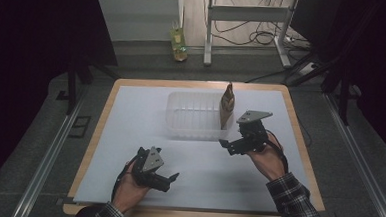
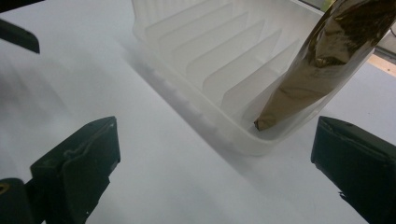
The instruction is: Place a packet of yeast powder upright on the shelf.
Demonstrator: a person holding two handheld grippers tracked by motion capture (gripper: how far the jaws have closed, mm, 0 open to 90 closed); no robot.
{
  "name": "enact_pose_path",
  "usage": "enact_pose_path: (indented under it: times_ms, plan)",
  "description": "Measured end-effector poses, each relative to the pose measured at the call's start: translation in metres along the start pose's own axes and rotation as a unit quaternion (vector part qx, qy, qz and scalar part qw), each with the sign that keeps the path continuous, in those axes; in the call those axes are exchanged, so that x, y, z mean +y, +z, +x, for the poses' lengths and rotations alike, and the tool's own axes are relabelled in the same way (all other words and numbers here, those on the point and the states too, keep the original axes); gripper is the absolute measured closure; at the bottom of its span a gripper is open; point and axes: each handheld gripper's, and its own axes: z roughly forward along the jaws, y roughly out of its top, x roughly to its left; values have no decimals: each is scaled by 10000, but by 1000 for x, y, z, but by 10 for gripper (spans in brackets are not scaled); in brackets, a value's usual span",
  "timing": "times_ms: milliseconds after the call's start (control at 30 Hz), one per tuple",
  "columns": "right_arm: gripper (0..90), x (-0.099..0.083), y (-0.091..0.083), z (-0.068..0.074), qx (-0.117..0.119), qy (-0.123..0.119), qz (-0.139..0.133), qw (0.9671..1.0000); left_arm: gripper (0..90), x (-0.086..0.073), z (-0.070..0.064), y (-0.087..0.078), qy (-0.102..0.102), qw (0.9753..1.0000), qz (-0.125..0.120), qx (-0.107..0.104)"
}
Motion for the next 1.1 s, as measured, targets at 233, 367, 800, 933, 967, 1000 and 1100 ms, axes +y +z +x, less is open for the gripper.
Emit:
enact_pose_path:
  times_ms: [233, 367, 800, 933, 967, 1000, 1100]
  plan:
    - [9, -11, -12, 7, -49, -60, -41, 10000, 2, -3, 3, -3, 12, 10000, 19, 71]
    - [8, -16, -17, 10, -37, -29, -48, 10000, 2, -3, 3, -4, -2, 10000, 11, 71]
    - [0, -46, -36, 14, -130, 112, -75, 9998, 1, -12, 11, -15, -121, 9998, 15, 170]
    - [0, -56, -40, 14, -140, 158, -117, 9997, 1, -15, 12, -18, -160, 9997, 31, 161]
    - [0, -59, -41, 15, -148, 168, -124, 9997, 1, -15, 12, -19, -164, 9997, 38, 167]
    - [0, -61, -42, 15, -156, 182, -123, 9996, 1, -16, 12, -19, -169, 9997, 43, 161]
    - [0, -68, -44, 15, -186, 180, -90, 9996, 1, -17, 11, -20, -175, 9997, 84, 135]
